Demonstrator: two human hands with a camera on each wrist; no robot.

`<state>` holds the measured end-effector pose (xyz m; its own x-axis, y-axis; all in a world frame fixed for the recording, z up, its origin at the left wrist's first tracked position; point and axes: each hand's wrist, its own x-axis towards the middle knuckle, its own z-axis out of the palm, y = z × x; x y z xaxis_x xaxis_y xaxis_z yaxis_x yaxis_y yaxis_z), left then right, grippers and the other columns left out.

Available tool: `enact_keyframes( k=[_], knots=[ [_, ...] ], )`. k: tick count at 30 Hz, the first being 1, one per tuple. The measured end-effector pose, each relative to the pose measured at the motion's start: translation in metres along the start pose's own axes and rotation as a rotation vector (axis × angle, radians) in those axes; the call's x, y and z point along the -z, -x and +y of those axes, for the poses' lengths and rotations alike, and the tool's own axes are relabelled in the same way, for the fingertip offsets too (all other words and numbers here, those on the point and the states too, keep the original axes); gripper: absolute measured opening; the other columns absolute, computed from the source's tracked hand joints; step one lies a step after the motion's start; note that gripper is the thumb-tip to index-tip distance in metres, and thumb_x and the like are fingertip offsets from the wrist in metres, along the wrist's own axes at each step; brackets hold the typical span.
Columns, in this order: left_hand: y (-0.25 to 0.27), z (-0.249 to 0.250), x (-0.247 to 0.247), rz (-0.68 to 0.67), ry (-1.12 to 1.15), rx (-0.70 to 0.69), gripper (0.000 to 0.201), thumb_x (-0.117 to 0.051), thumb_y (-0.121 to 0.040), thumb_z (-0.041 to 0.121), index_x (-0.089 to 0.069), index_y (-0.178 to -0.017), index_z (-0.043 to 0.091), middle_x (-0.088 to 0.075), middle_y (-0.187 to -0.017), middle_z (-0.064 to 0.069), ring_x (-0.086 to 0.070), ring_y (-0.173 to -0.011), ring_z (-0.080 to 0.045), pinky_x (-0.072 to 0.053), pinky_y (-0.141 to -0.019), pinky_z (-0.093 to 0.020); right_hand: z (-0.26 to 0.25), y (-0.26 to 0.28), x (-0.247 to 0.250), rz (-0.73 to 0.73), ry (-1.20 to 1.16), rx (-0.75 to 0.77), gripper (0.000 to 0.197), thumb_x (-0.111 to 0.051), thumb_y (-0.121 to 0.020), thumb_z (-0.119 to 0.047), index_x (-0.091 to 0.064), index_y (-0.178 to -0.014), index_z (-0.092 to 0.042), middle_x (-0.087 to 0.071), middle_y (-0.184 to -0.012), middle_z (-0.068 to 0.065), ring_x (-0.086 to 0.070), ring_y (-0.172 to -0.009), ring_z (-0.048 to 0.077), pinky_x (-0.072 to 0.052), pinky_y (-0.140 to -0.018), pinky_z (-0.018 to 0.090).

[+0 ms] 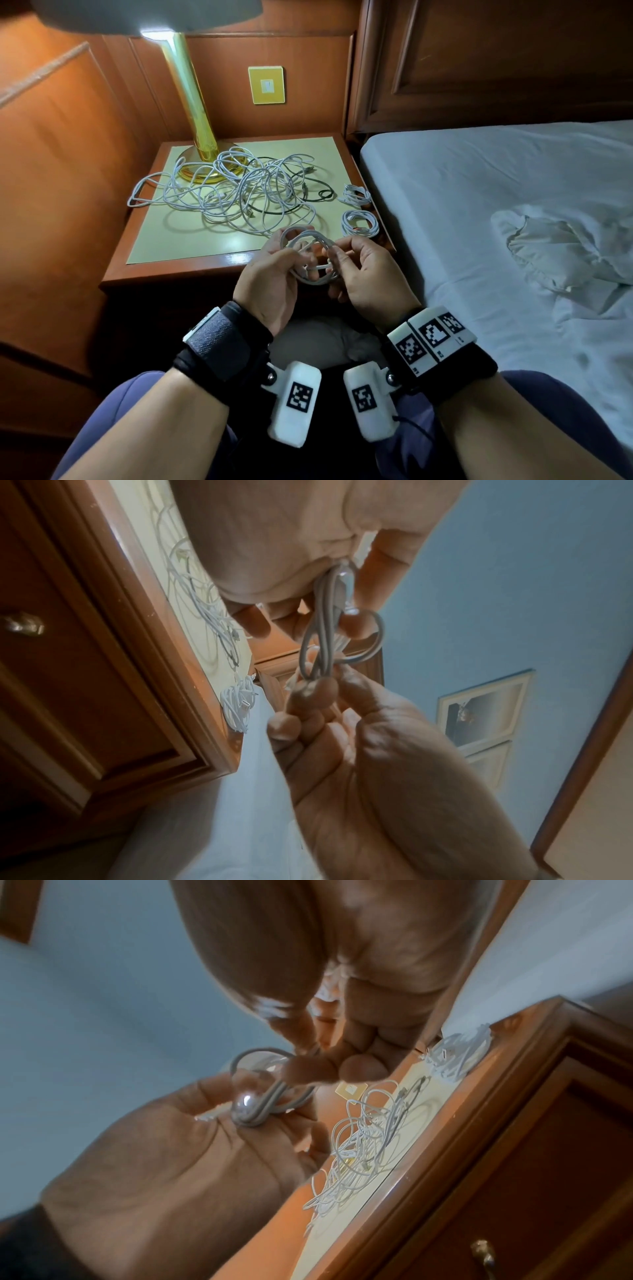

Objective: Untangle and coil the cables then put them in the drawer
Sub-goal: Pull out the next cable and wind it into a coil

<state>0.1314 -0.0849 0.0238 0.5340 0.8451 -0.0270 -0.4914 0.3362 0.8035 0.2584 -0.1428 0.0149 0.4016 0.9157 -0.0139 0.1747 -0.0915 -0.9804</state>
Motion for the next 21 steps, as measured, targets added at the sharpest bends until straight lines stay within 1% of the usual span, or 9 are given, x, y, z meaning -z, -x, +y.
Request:
enact_keyframes(
  k=[1,3,5,7,9,11,15,18,21],
  knots=[
    [0.000,0.001,0.000,0.006,-0.049,-0.014,0.029,-0.052,-0.076,-0.001,-0.054,-0.104,0.003,-0.057,-0.069,-0.004,-0.048,-0.060,-0.015,-0.044,-0.055,-0.021,0.000,0.000,0.002,-0.007,0.036,0.037,0.010,-0.058,-0.100,-0.021,-0.065,-0.098,-0.013,-0.069,-0.070,0.000,-0.060,-0.048,0.010,-0.048,-0.049,0.027],
    [0.000,0.000,0.002,0.011,-0.142,-0.033,0.036,-0.061,-0.075,0.002,-0.053,-0.110,0.004,-0.060,-0.070,0.000,-0.049,-0.057,-0.009,-0.043,-0.053,-0.017,0.001,0.001,0.004,-0.003,0.105,0.107,0.009,-0.060,-0.099,-0.022,-0.066,-0.098,-0.016,-0.069,-0.072,-0.001,-0.062,-0.056,0.013,-0.055,-0.058,0.034],
    [-0.001,0.000,0.005,-0.001,-0.199,-0.030,0.044,-0.062,-0.072,-0.002,-0.052,-0.114,0.005,-0.061,-0.068,0.003,-0.053,-0.056,-0.006,-0.046,-0.055,-0.016,0.001,0.001,0.003,0.009,0.132,0.142,0.009,-0.061,-0.098,-0.024,-0.066,-0.097,-0.017,-0.071,-0.075,0.001,-0.067,-0.065,0.020,-0.059,-0.069,0.041],
    [0.000,0.000,0.007,-0.021,-0.230,-0.007,0.053,-0.061,-0.068,-0.006,-0.049,-0.118,0.006,-0.055,-0.063,0.001,-0.052,-0.058,-0.009,-0.048,-0.058,-0.016,0.001,0.001,0.004,0.025,0.128,0.147,0.010,-0.062,-0.097,-0.026,-0.066,-0.097,-0.017,-0.071,-0.079,0.004,-0.069,-0.068,0.021,-0.060,-0.071,0.044],
    [0.001,0.003,0.008,-0.041,-0.293,0.016,0.058,-0.061,-0.065,-0.008,-0.047,-0.118,0.011,-0.048,-0.066,-0.005,-0.044,-0.058,-0.014,-0.043,-0.055,-0.016,0.000,0.000,0.005,0.047,0.136,0.157,0.009,-0.063,-0.097,-0.026,-0.064,-0.098,-0.017,-0.070,-0.078,0.003,-0.067,-0.062,0.017,-0.060,-0.068,0.042],
    [0.002,0.005,0.009,-0.046,-0.349,0.039,0.062,-0.059,-0.063,-0.009,-0.046,-0.118,0.018,-0.045,-0.070,-0.008,-0.038,-0.059,-0.016,-0.036,-0.055,-0.020,0.001,0.000,0.005,0.061,0.169,0.193,0.006,-0.063,-0.097,-0.025,-0.062,-0.097,-0.019,-0.066,-0.075,-0.001,-0.065,-0.061,0.016,-0.059,-0.065,0.037],
    [0.001,0.006,0.012,-0.032,-0.451,0.063,0.070,-0.054,-0.060,-0.008,-0.041,-0.121,0.025,-0.052,-0.087,-0.012,-0.039,-0.064,-0.017,-0.034,-0.060,-0.031,0.005,0.001,0.002,0.073,0.257,0.240,0.005,-0.061,-0.098,-0.022,-0.057,-0.095,-0.023,-0.062,-0.073,-0.006,-0.059,-0.060,0.008,-0.051,-0.064,0.024],
    [0.000,0.008,0.015,0.002,-0.560,0.107,0.074,-0.058,-0.059,-0.002,-0.037,-0.124,0.026,-0.050,-0.093,-0.013,-0.043,-0.062,-0.020,-0.044,-0.066,-0.040,0.007,0.002,0.001,0.075,0.292,0.258,0.007,-0.060,-0.098,-0.022,-0.055,-0.094,-0.024,-0.061,-0.076,-0.007,-0.058,-0.064,0.005,-0.046,-0.064,0.017],
    [-0.003,0.011,0.023,-0.036,-0.686,0.198,0.077,-0.065,-0.063,-0.001,-0.030,-0.128,0.022,-0.051,-0.088,-0.013,-0.050,-0.060,-0.021,-0.051,-0.059,-0.038,0.012,0.003,-0.004,0.101,0.361,0.306,0.004,-0.060,-0.098,-0.021,-0.060,-0.098,-0.017,-0.057,-0.093,0.000,-0.056,-0.076,0.009,-0.043,-0.072,0.015]
  ],
)
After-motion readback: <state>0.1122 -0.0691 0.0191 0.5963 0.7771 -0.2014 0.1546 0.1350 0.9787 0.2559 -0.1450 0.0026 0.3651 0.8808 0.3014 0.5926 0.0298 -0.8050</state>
